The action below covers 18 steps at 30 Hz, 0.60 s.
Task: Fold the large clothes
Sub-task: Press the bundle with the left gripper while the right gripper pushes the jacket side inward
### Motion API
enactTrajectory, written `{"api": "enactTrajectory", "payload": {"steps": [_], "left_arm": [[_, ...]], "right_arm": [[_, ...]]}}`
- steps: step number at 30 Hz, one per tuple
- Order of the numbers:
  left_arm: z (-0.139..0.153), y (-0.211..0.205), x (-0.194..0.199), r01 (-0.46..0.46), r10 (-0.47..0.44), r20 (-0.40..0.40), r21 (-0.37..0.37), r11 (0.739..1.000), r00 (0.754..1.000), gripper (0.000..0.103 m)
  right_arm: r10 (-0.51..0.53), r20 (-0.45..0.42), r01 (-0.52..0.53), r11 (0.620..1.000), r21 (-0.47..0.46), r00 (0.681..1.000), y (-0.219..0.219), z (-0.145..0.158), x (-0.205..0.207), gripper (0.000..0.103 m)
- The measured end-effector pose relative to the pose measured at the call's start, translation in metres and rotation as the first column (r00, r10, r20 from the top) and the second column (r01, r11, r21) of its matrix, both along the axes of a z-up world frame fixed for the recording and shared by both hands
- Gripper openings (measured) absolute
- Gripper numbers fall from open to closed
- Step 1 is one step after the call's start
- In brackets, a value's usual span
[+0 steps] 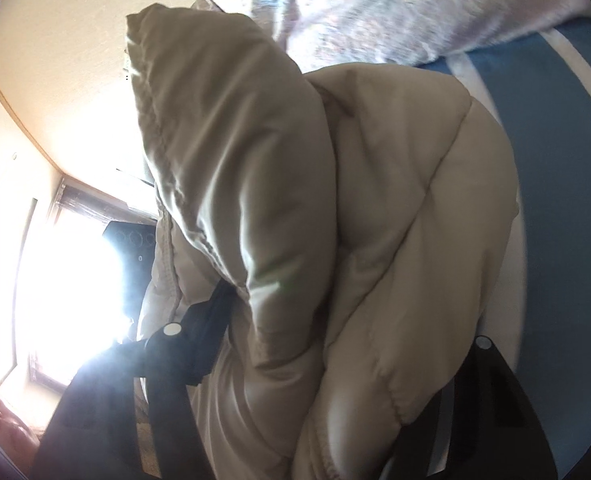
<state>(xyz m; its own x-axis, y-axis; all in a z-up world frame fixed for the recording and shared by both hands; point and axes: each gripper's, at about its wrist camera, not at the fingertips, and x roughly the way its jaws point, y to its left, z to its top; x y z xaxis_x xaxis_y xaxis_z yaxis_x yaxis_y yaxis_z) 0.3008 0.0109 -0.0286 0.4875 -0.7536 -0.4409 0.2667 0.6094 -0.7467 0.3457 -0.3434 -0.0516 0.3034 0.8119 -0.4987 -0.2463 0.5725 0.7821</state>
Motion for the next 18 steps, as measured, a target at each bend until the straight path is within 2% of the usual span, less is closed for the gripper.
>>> {"api": "enactTrajectory", "payload": {"steps": [6,13,18], "left_arm": [[0.011,0.038,0.003,-0.081,0.080,0.043,0.006,0.997,0.996,0.080],[0.004,0.069,0.008,-0.150,0.149,0.025,0.025,0.988,0.989,0.080],[-0.011,0.084,0.015,-0.159,0.160,-0.004,0.051,0.986,0.987,0.080]], "right_arm": [[0.049,0.016,-0.048,0.999,-0.018,0.999,0.037,0.007,0.030,0.061],[0.086,-0.005,-0.086,0.994,-0.070,0.996,0.075,0.003,0.053,0.061],[0.079,-0.013,-0.080,0.992,-0.098,0.997,0.079,-0.002,0.050,0.061]]}}
